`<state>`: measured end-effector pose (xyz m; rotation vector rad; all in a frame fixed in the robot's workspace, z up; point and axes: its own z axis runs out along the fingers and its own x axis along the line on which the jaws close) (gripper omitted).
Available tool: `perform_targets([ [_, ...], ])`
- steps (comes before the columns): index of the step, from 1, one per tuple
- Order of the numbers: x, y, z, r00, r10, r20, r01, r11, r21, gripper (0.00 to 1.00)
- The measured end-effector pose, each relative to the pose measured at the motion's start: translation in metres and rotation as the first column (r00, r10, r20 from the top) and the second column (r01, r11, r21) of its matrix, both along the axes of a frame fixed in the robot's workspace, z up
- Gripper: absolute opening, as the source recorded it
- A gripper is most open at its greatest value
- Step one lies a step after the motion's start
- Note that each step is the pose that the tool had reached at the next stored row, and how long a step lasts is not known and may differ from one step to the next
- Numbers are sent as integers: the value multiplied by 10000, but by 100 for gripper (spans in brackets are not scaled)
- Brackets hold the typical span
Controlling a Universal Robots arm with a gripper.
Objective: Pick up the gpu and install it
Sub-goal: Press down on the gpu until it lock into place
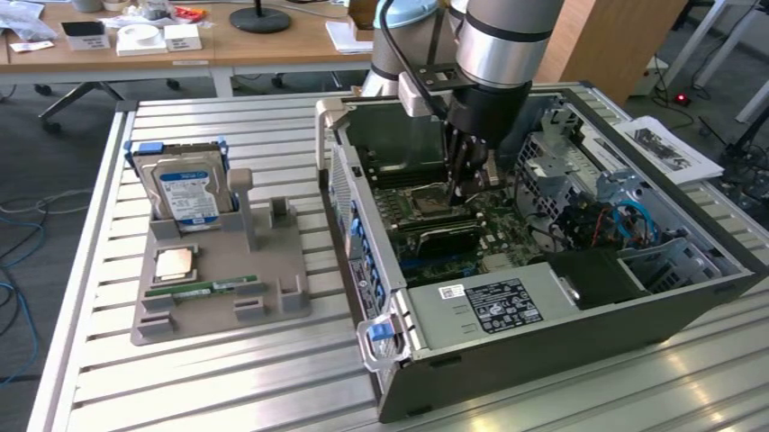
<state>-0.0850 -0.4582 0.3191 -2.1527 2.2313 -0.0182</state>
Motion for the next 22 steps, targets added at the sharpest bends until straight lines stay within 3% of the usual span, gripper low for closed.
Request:
perform_targets([
  [5, 0, 0, 0, 10000, 0, -1, 0, 10000, 0, 11],
  [6, 1, 0, 0, 10000, 2, -27, -2, 10000, 0, 11],
  [11, 9, 0, 0, 9996, -6, -290, 6, 10000, 2, 11],
  [18, 9, 3, -1, 9995, -6, -300, 6, 10000, 4, 11],
  [22, -4, 46, -11, 9996, -6, -300, 6, 10000, 3, 11],
])
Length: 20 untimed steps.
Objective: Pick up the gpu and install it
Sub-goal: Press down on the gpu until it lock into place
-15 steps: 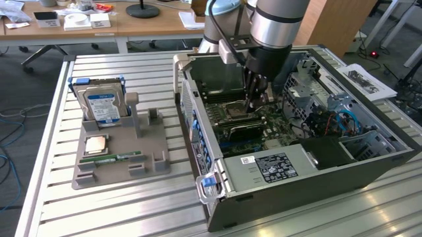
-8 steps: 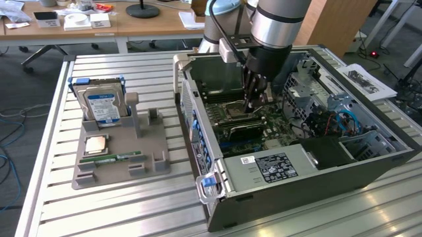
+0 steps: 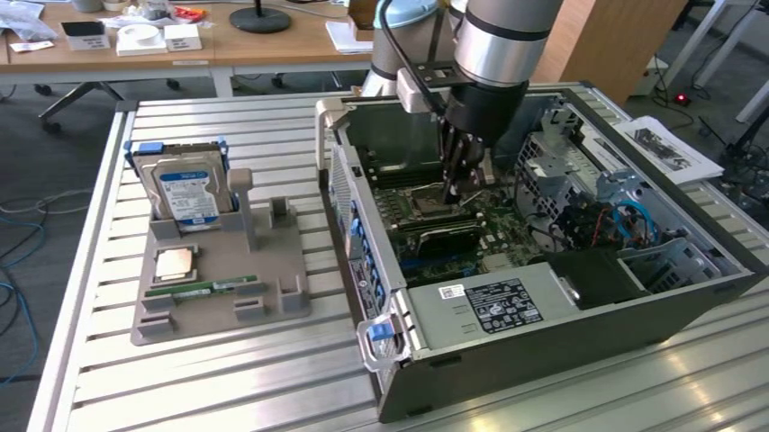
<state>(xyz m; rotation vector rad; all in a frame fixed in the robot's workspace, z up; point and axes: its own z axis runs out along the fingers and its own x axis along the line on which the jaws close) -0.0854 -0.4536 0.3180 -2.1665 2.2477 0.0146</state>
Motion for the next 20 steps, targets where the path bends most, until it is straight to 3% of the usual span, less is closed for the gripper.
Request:
perform_targets([
  [8, -42, 59, -103, 10000, -4, 0, 4, 10000, 0, 11],
  [15, -59, 60, -221, 10000, -4, -1, 4, 10000, 0, 11],
  [20, -72, 47, -234, 10000, -4, -1, 4, 10000, -1, 11],
])
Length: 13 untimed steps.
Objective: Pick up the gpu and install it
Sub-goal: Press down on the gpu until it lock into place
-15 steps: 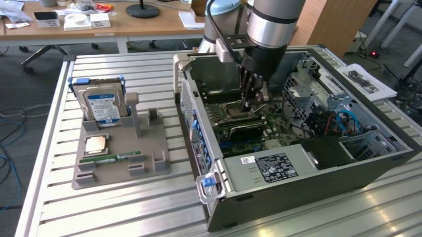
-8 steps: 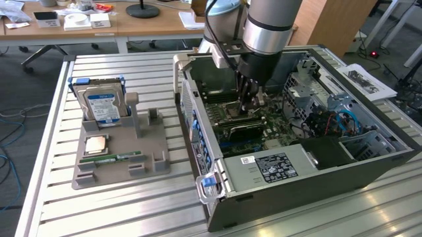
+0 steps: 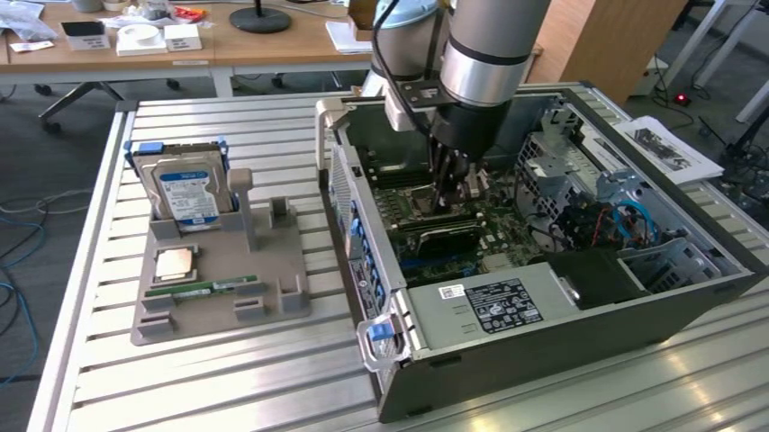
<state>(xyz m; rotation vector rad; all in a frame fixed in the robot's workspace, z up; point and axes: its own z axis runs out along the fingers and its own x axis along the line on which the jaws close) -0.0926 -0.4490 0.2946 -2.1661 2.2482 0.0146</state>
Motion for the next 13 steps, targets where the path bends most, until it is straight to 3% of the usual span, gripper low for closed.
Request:
perform_targets([
  [7, -41, -15, -9, 10000, 0, 1, 0, 10000, 2, 11],
  [13, -55, -17, -100, 10000, 0, 1, 0, 10000, 1, 11],
])
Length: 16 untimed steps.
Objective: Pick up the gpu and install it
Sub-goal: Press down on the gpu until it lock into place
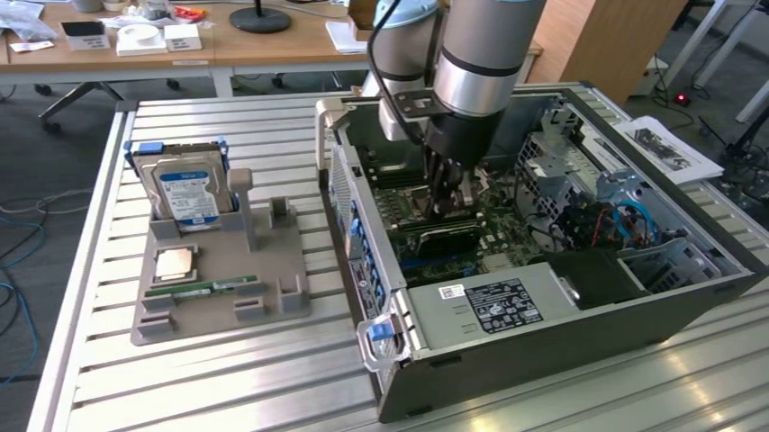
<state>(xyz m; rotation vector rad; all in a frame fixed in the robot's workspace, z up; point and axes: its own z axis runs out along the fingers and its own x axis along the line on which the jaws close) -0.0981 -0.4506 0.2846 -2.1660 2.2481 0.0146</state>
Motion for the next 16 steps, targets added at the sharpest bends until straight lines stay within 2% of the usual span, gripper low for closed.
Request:
perform_targets([
  [16, -13, -8, -134, 10000, 1, -1, -1, 10000, 0, 11],
])
